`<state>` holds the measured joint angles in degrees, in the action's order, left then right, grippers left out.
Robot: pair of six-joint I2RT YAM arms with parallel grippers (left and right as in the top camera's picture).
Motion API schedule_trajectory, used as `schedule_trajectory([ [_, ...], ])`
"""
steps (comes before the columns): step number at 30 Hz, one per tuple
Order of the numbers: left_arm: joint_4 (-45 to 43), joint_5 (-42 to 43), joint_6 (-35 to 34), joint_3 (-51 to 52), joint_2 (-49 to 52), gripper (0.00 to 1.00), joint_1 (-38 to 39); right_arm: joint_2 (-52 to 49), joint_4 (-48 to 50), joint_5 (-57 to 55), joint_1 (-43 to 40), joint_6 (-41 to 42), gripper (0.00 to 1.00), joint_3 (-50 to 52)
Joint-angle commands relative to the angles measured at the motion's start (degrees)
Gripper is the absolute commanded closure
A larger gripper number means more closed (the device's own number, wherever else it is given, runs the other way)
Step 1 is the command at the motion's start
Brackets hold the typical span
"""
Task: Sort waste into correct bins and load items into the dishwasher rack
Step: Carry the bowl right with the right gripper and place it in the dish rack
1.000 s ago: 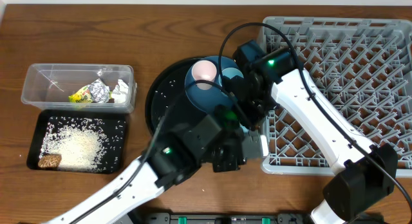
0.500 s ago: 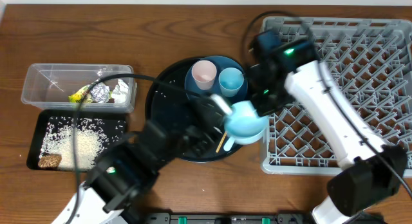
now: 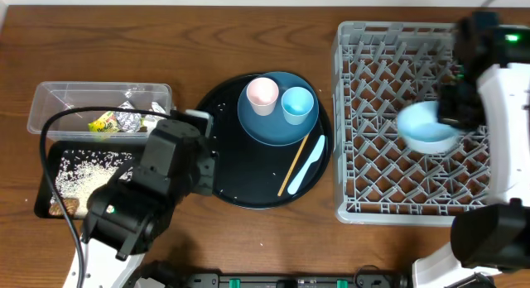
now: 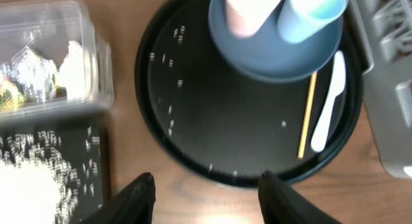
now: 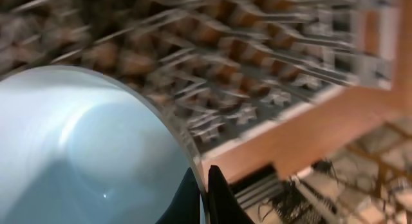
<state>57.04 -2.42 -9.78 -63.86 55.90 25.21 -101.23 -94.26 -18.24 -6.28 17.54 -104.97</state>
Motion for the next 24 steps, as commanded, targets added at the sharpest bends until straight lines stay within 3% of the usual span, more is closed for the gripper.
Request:
schedule_trajectory([
  [1, 1.4, -0.6, -6.5, -0.1, 1.2, 0.46, -0.4, 1.0, -0.3, -8.6, -5.6, 2.1, 0.99, -2.0],
  [6, 2.3, -0.6, -7.0, 0.7, 3.6, 0.46, -0.4, 1.0, -0.7, -9.0, -11.0, 0.0, 0.99, -7.6],
  [13, 2.9, -0.6, -7.0, 0.7, 8.2, 0.46, -0.4, 0.8, 0.8, -14.4, -12.1, -3.1, 0.99, -16.5],
  [19, 3.1, -0.6, -7.0, 0.7, 12.6, 0.46, -0.4, -1.4, 3.8, -16.1, -12.2, -7.1, 0.99, -16.8],
  [24, 3.2, -0.6, -7.0, 0.7, 16.2, 0.46, -0.4, -6.1, 4.0, -24.4, -12.0, -7.1, 0.99, -16.9],
])
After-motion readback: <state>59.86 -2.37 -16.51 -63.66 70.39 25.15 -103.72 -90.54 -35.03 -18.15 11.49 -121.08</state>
